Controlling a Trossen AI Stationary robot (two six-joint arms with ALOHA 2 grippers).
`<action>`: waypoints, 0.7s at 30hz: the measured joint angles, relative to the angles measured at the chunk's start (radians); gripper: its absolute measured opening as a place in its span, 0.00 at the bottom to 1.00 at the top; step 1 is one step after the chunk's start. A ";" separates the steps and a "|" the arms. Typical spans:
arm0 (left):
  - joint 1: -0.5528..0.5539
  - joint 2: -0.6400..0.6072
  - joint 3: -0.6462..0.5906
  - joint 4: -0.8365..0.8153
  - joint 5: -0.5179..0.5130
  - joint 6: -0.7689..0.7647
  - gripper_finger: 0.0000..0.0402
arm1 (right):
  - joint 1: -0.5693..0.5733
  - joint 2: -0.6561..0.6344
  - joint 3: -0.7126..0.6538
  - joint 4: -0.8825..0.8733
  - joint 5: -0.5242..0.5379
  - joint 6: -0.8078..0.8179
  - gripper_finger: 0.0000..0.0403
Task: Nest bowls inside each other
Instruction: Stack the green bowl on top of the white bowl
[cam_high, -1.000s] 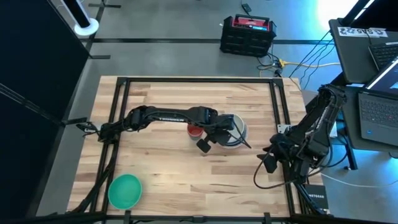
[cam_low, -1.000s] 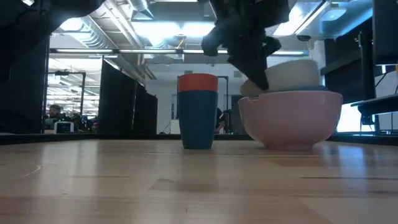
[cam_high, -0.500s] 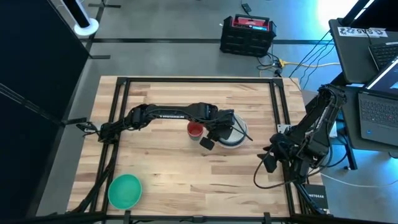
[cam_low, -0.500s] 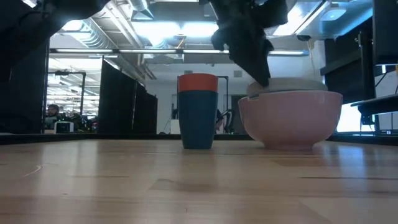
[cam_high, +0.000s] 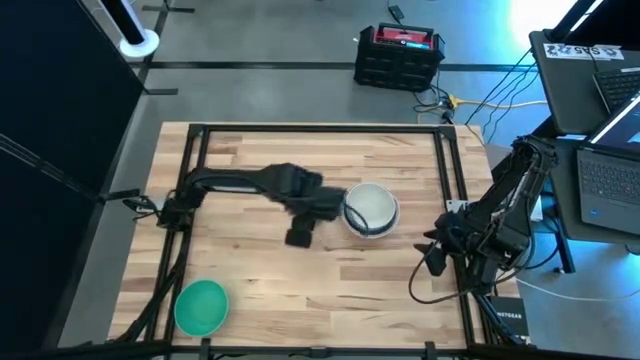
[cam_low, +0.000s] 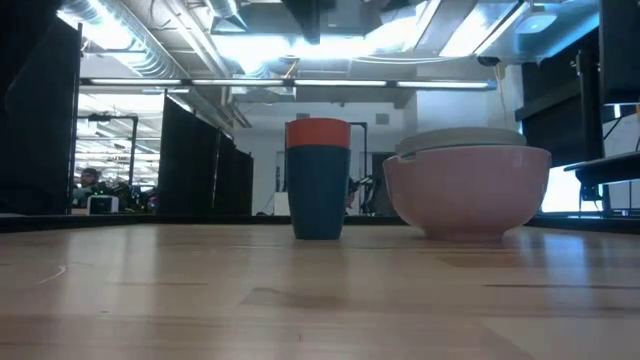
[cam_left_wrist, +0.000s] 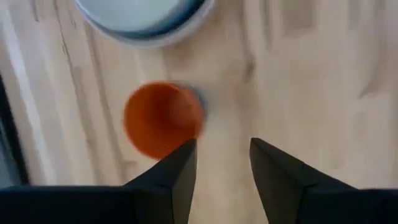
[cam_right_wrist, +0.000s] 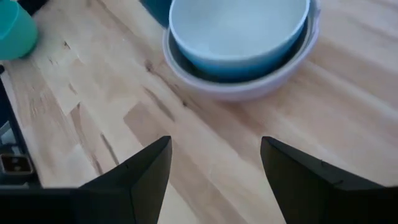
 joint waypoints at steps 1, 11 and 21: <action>-0.027 -0.039 -0.036 -0.019 -0.001 -0.055 0.33 | 0.000 0.000 0.000 -0.004 0.007 -0.003 0.58; -0.345 -0.451 -0.517 -0.139 0.079 -0.586 0.33 | 0.000 -0.003 -0.001 -0.034 0.062 -0.038 0.58; -0.575 -0.564 -0.912 0.083 0.169 -0.668 0.33 | 0.000 -0.004 -0.001 0.028 0.052 -0.044 0.58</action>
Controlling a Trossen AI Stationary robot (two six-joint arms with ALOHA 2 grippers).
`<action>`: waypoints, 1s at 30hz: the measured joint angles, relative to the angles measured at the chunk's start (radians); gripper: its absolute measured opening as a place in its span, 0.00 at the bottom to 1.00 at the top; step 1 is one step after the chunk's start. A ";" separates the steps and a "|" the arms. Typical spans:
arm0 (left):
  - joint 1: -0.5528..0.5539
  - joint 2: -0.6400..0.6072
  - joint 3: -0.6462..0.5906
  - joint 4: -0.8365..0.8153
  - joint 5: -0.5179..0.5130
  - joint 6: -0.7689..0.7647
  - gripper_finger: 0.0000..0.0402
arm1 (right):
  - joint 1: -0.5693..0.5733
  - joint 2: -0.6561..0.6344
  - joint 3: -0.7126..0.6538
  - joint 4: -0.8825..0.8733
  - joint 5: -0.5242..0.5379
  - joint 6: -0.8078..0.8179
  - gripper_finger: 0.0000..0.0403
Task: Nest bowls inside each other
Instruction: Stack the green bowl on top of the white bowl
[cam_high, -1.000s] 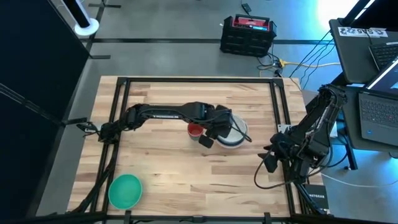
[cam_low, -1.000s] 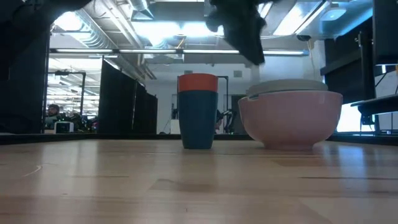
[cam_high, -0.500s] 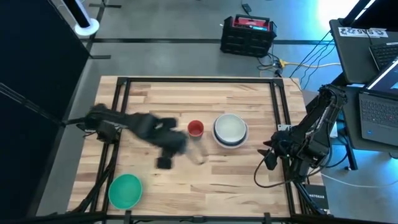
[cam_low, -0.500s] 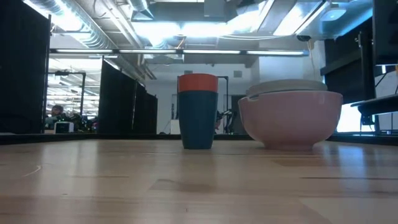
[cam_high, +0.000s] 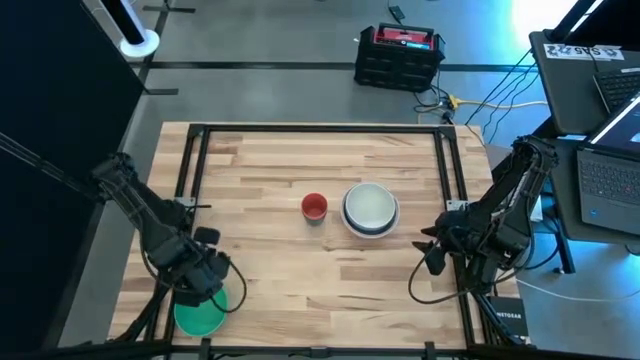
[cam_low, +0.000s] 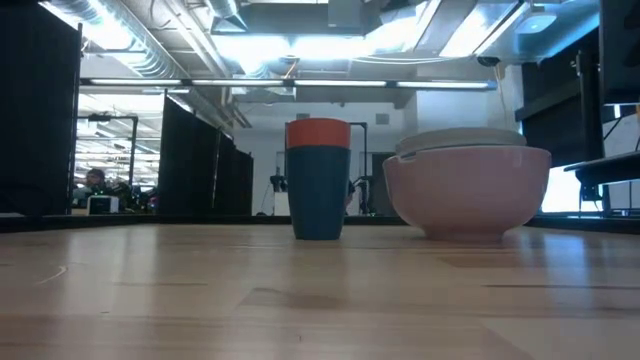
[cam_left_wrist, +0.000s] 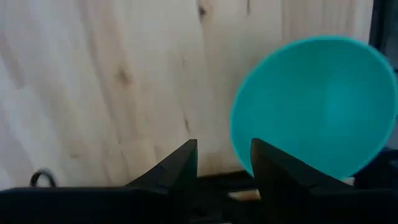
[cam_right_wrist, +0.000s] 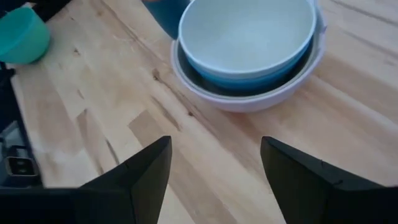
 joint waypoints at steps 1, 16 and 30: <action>-0.005 0.000 -0.036 0.034 0.012 0.005 0.33 | 0.000 0.000 0.000 0.009 -0.002 0.001 0.58; -0.023 0.000 -0.325 0.384 0.096 -0.003 0.33 | 0.000 0.000 0.000 0.060 -0.009 0.046 0.58; 0.162 0.024 -0.226 0.432 0.215 0.032 0.00 | 0.000 0.001 0.000 0.032 -0.012 0.057 0.58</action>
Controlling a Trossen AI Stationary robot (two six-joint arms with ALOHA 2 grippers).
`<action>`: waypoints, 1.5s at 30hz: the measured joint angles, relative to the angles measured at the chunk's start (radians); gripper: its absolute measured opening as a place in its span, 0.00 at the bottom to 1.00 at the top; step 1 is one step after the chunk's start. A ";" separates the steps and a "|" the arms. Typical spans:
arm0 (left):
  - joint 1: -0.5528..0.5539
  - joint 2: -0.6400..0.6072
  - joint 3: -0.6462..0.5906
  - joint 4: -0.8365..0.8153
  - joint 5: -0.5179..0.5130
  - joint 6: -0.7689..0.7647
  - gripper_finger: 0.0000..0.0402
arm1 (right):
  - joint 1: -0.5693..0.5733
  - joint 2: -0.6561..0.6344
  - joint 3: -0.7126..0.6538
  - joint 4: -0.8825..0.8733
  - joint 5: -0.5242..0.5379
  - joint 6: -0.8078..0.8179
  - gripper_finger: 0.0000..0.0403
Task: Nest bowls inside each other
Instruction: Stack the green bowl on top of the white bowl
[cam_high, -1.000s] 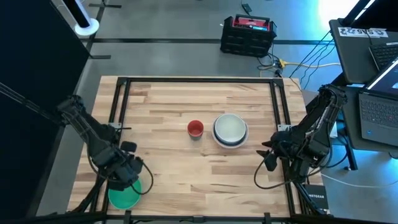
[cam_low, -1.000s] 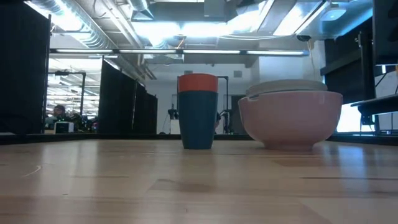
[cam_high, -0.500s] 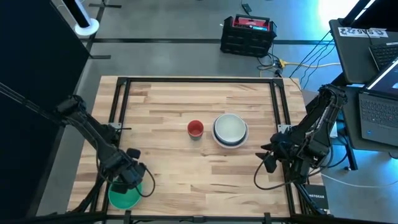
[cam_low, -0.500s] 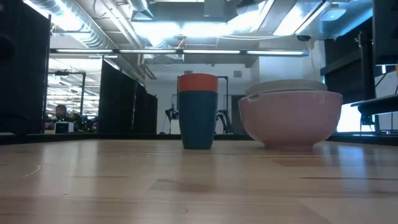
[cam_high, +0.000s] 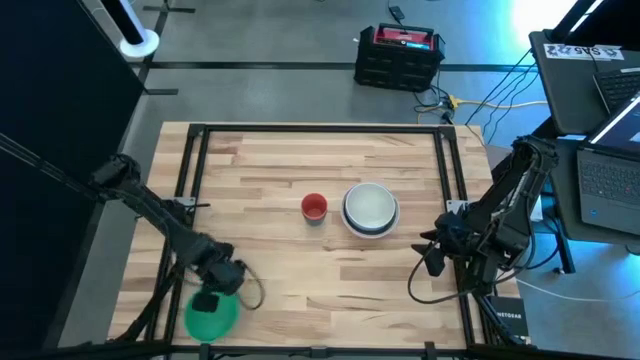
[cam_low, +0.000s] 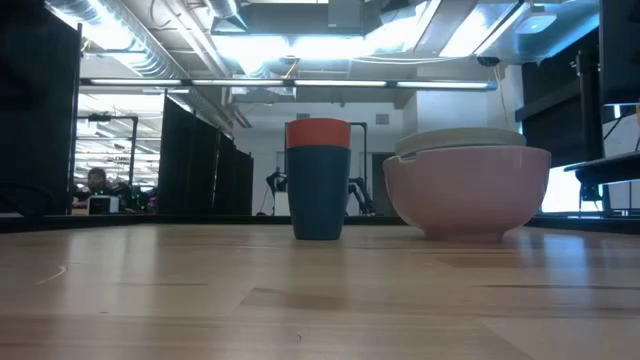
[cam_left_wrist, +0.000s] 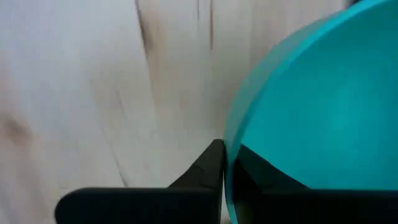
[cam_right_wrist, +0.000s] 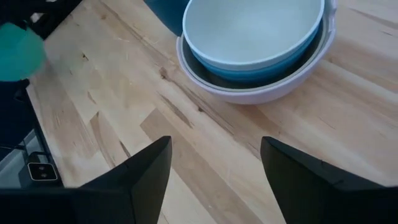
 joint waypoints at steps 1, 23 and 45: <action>0.043 0.000 0.058 -0.027 0.002 0.011 0.00 | 0.000 0.000 0.000 -0.004 -0.007 0.000 0.58; 0.808 0.656 1.369 -0.173 -0.099 0.493 0.00 | 0.000 0.003 -0.119 0.124 -0.017 0.048 0.58; 0.841 0.903 1.320 -0.040 -0.141 0.667 0.00 | 0.000 0.058 -0.145 0.240 -0.078 0.081 0.58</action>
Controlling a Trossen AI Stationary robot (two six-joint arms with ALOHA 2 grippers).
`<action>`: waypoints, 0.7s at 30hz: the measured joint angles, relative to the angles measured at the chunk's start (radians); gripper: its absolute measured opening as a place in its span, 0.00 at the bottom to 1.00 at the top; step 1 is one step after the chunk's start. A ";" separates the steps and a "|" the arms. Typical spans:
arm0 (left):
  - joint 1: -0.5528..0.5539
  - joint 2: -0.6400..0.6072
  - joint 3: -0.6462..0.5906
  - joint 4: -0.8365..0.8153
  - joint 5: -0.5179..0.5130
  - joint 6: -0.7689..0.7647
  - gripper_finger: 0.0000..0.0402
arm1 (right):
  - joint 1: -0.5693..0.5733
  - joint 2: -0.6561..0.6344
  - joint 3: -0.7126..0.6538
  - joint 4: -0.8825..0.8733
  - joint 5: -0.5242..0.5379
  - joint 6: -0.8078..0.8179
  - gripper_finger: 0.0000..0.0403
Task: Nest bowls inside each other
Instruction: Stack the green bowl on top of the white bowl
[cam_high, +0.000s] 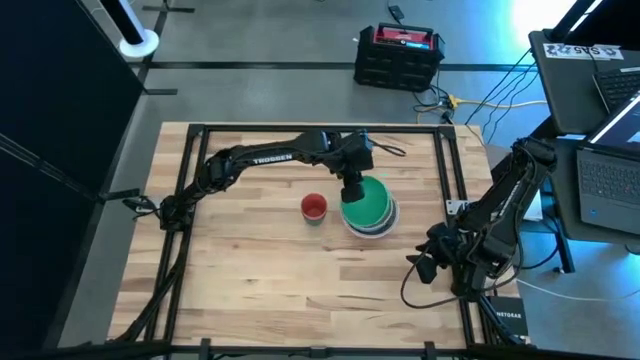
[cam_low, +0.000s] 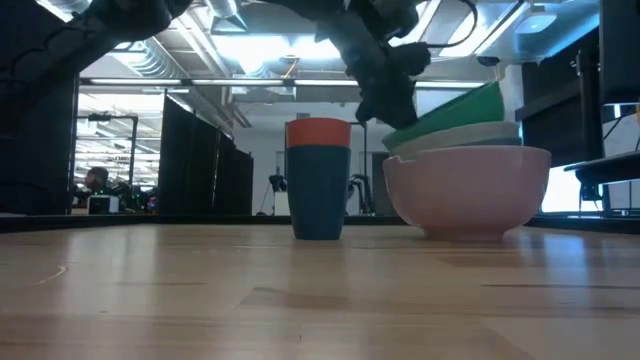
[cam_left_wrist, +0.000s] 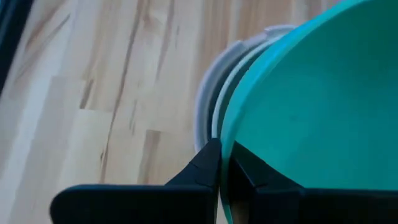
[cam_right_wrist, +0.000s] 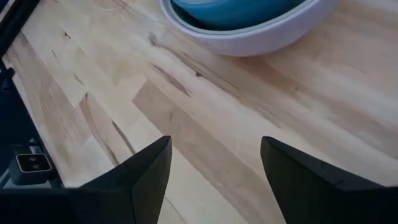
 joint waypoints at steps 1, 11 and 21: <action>-0.002 0.008 0.000 0.000 0.001 0.007 0.00 | 0.000 0.004 0.000 0.005 -0.002 0.001 0.58; -0.002 0.016 0.000 -0.027 0.004 0.044 0.06 | 0.000 0.017 0.000 0.026 -0.020 0.002 0.58; -0.007 -0.011 0.033 -0.085 -0.002 0.057 0.26 | 0.000 0.017 0.000 0.021 0.022 -0.031 0.58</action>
